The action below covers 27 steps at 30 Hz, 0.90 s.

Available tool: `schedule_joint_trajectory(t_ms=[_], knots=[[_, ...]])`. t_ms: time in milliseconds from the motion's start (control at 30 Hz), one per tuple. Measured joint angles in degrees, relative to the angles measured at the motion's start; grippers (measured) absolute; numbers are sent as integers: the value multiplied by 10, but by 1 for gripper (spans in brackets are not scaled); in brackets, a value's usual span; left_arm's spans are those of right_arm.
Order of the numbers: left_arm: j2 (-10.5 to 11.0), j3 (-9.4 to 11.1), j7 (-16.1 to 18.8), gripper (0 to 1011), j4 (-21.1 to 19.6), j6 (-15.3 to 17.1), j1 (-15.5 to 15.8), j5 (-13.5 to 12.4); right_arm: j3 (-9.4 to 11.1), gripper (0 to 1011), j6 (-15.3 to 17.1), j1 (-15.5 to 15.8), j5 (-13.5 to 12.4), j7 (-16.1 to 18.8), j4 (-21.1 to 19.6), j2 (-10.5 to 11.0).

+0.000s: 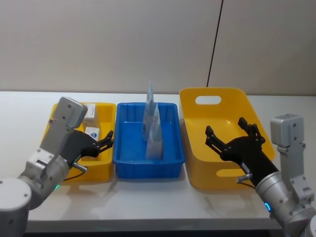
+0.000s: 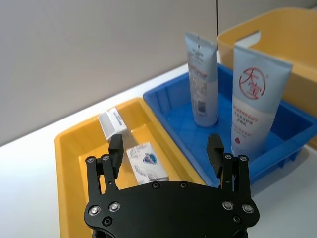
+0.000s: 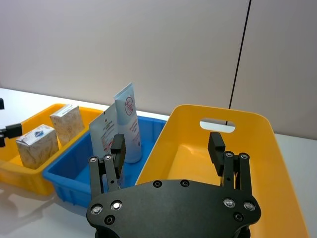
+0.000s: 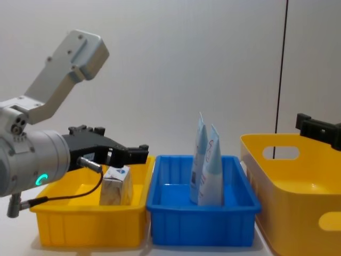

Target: Bimanual collaborative sorting of washing and personal care products

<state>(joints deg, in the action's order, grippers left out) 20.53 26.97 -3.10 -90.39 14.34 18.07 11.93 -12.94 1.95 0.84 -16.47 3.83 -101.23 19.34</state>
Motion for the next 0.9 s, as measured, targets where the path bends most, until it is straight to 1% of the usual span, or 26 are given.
schedule_joint_trajectory(t_ms=[100,133,367,600,900], knots=[[-3,2,-2,1001,8,16,7,0,0,1003,0,0,0,0,0,0],[-5,3,-4,1001,13,26,12,0,0,1003,0,0,0,0,0,0],[-15,6,-10,1001,37,60,30,-1,0,1003,0,0,0,0,0,0],[-23,7,-11,1001,54,77,40,-3,0,1003,0,0,0,0,0,0],[-34,4,-7,1001,73,84,47,-7,0,1003,0,0,0,0,0,0]])
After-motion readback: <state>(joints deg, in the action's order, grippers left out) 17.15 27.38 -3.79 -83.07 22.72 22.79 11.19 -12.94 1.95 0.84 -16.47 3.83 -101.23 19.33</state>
